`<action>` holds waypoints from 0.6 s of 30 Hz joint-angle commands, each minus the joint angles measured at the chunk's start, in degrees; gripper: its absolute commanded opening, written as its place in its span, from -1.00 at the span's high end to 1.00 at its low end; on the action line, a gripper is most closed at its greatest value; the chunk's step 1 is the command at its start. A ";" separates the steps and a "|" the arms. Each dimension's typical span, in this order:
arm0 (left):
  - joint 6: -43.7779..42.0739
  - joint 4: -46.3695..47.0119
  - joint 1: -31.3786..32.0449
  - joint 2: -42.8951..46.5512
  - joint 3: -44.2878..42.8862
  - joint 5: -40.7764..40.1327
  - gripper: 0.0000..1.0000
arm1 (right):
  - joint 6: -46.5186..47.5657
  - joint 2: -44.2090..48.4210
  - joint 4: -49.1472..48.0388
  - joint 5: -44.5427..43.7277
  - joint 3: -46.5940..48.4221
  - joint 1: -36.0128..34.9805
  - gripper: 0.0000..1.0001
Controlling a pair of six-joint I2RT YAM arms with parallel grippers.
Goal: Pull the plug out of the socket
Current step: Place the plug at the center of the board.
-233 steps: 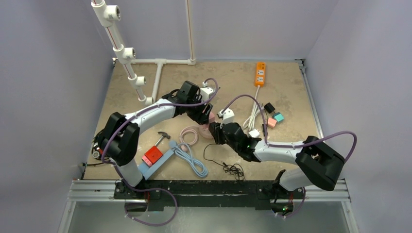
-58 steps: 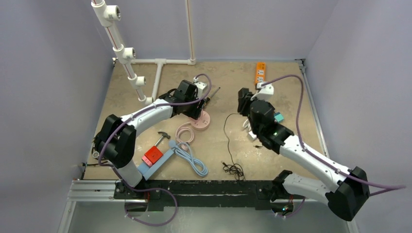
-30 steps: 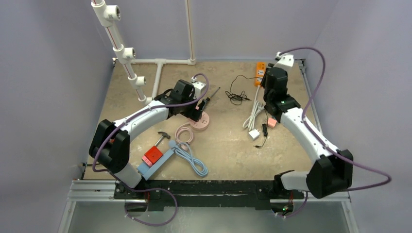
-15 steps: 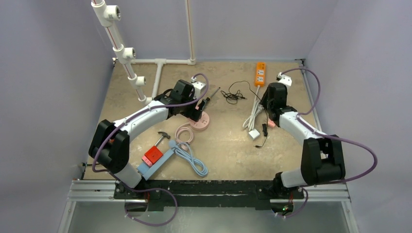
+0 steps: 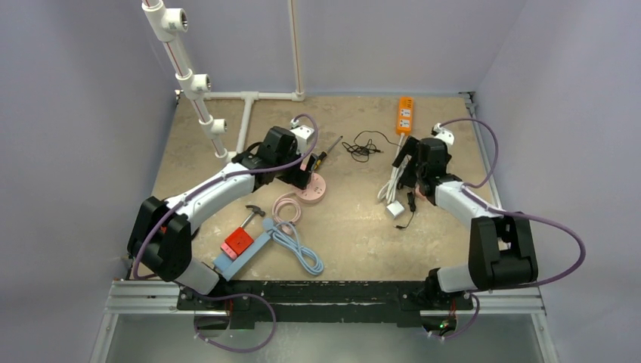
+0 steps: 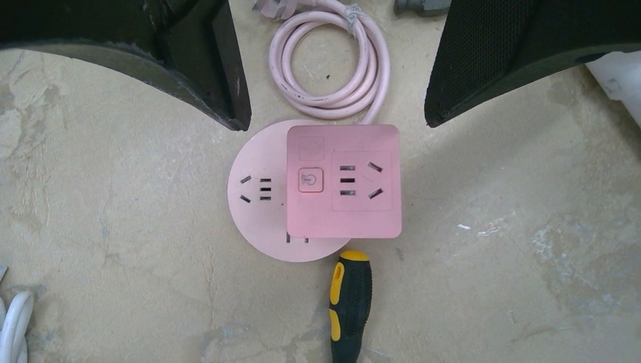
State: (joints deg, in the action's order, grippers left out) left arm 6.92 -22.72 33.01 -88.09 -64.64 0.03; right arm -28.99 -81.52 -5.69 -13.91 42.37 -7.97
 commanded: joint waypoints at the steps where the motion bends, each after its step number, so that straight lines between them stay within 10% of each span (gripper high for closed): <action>1: 1.13 3.74 -0.41 3.01 0.91 -1.51 -0.69 | 0.00 4.37 -2.24 -0.40 0.28 0.18 -0.98; 18: 2.13 9.36 -0.68 -1.55 2.92 5.20 -0.69 | 7.33 21.88 0.89 9.61 2.89 0.17 -0.98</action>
State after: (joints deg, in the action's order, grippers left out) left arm 7.97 -18.55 32.64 -89.38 -63.16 -0.12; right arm -24.86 -62.02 -3.25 -9.89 45.17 -7.92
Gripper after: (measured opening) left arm 0.844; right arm 0.987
